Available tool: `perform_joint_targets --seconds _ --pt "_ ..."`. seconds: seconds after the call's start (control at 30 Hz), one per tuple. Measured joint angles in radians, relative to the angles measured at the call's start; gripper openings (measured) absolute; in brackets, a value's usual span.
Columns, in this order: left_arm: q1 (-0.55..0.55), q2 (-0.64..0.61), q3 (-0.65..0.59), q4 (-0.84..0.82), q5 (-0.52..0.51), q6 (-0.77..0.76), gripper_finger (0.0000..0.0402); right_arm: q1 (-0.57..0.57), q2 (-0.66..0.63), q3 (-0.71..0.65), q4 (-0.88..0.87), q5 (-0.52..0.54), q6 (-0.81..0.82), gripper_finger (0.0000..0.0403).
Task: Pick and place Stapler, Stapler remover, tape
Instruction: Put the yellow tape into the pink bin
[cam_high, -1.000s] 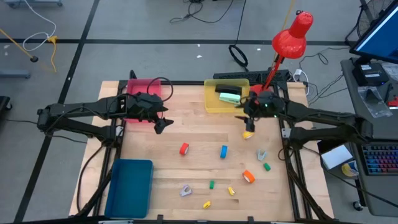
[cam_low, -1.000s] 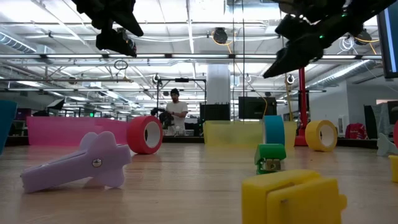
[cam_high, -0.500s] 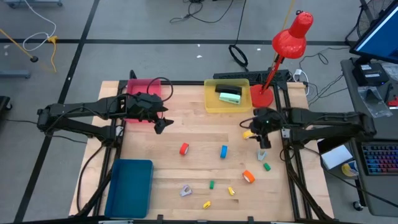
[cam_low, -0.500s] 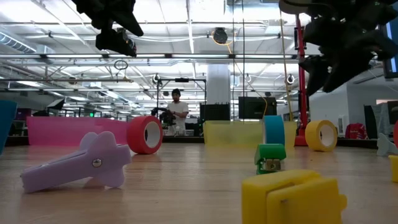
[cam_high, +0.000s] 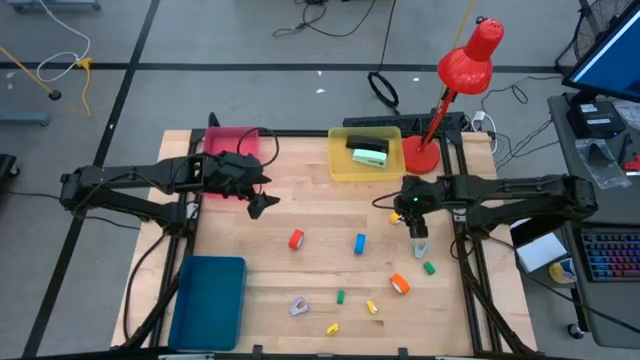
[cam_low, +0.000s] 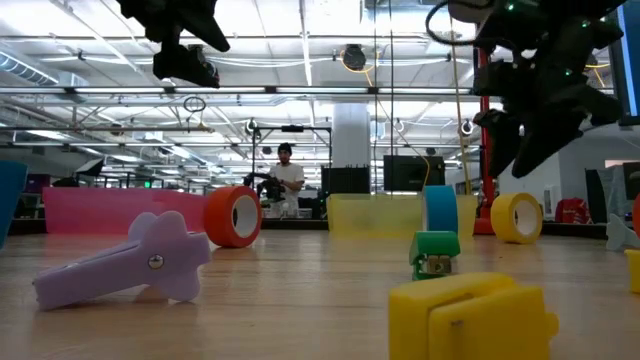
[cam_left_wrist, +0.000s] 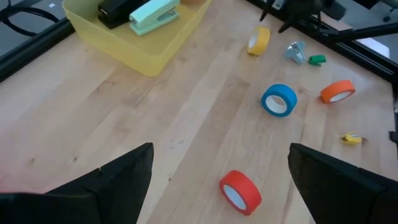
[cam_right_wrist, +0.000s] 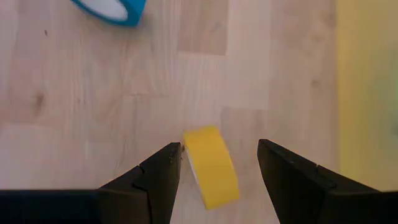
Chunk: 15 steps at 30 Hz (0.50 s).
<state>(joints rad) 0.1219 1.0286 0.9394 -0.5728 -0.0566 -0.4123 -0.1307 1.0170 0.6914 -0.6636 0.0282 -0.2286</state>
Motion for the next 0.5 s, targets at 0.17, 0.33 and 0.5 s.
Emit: perform_joint_targets --seconds 0.17,0.33,0.5 --pt "-0.017 0.0 0.0 0.0 0.0 -0.011 0.0365 0.0 0.052 0.0 0.0 0.0 -0.007 0.0208" --pt "-0.026 0.0 0.0 0.0 0.0 -0.012 0.0365 0.0 0.07 0.0 -0.001 -0.002 -0.021 0.0208" --pt "-0.026 0.0 0.0 0.0 -0.001 -0.012 0.0365 0.0 0.09 0.0 -0.003 -0.002 -0.022 0.0208"
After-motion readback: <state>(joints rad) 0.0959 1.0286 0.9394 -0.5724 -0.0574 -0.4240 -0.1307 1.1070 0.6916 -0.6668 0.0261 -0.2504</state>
